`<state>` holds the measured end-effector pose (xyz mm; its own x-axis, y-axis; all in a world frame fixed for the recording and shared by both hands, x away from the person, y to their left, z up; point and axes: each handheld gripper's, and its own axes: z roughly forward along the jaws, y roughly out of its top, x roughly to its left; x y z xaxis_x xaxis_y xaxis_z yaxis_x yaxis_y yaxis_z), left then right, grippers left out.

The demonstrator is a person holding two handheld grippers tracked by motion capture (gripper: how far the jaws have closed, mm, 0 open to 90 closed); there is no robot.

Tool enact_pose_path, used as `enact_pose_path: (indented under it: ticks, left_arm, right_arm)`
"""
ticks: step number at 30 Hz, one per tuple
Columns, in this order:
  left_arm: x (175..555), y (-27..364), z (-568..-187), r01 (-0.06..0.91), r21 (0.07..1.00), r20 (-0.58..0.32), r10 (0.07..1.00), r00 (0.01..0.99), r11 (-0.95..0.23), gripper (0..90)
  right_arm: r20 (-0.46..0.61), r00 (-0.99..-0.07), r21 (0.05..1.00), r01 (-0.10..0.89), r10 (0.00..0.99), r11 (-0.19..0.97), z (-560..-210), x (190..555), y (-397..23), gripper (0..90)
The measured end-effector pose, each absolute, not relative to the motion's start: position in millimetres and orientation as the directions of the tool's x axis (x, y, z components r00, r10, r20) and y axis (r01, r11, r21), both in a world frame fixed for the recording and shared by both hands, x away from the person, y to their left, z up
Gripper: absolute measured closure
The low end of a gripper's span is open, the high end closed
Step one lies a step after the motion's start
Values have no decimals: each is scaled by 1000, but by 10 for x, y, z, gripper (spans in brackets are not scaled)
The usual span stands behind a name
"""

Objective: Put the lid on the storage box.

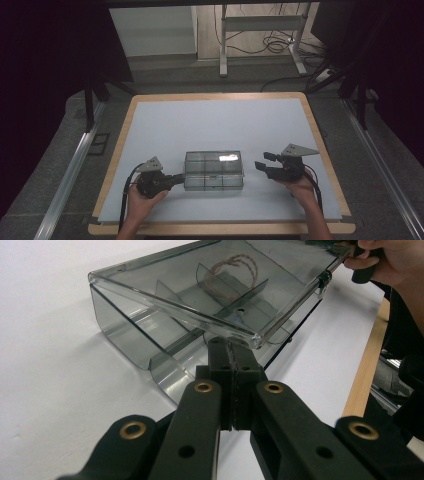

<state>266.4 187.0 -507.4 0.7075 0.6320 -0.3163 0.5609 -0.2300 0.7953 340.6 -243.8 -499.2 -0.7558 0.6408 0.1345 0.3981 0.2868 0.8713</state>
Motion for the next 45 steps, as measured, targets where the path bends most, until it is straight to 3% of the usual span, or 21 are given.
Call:
enact_pose_path:
  ticks: [26, 45]
  left_arm:
    - [2669, 1908, -5146, 573, 777, -293, 657, 695, -260, 900]
    - [2666, 2077, -5096, 550, 809, -262, 711, 653, -206, 872]
  right_arm:
    - [147, -749, 865, 414, 647, 282, -5022, 3399, -2468, 407]
    - [135, -749, 863, 411, 649, 294, -5019, 3361, -2481, 404]
